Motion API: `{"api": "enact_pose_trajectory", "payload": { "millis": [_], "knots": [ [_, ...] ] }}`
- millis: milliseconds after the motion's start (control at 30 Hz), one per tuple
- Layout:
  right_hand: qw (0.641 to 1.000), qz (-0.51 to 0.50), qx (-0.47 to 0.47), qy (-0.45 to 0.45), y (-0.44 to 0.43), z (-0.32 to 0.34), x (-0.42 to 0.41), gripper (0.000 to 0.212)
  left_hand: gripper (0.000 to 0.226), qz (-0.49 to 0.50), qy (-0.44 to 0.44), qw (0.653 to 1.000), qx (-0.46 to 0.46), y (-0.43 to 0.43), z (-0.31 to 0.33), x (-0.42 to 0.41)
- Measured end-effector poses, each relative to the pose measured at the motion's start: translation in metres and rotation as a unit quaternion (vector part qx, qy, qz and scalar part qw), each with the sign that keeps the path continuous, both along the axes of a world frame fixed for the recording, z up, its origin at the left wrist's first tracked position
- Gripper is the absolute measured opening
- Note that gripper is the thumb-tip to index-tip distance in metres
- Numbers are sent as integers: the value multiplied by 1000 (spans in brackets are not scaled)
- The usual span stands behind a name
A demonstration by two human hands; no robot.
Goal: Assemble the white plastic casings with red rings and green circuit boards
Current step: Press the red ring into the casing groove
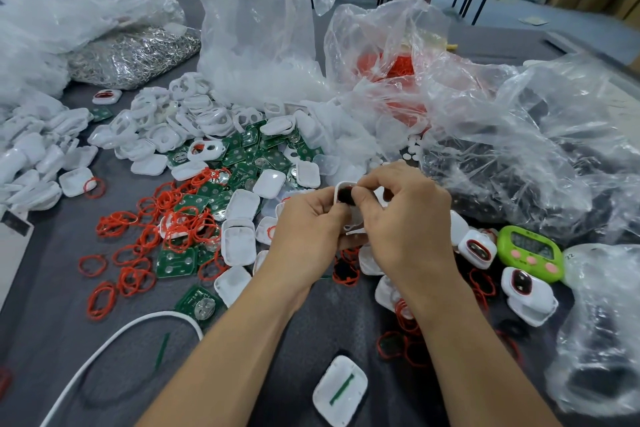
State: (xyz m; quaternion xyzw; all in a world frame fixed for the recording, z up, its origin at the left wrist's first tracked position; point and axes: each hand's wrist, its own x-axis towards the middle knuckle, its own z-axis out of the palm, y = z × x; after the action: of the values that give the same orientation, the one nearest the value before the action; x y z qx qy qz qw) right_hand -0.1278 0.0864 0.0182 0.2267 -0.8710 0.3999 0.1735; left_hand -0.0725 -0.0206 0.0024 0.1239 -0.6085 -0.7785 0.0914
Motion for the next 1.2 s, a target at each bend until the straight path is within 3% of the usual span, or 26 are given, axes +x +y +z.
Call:
{"api": "enact_pose_trajectory", "payload": {
  "millis": [167,267,433,633,733,833,967,1100,1200],
  "knots": [
    [997,-69,-26,14,-7,0,7,10,28,2,3,1000,10,-1,0,-1],
    [993,-97,-58,-38,-8,1,5,20,31,9,7,1000,14,0,1,0],
    [984,-55,-69,-152,-3,4,-2,16,34,25,5,1000,-1,-2,0,1],
    [985,-45,-59,-158,-2,1,-2,16,40,50,-15,995,-84,3,-2,2],
    [983,-27,-33,-176,0,1,-5,17,29,74,-27,989,-125,-1,-6,0],
    [984,-13,-13,-178,2,14,-17,23,29,110,-43,991,-62,-6,-4,-2],
    [978,-22,140,-153,-20,23,-53,17,27,157,-39,986,32,-14,-1,-5],
    [964,-68,218,-139,-48,16,-82,40,22,177,-39,978,104,-20,2,-5],
    [963,-57,250,-88,-62,12,-93,26,21,187,-36,974,124,-23,5,-6]
  ]
}}
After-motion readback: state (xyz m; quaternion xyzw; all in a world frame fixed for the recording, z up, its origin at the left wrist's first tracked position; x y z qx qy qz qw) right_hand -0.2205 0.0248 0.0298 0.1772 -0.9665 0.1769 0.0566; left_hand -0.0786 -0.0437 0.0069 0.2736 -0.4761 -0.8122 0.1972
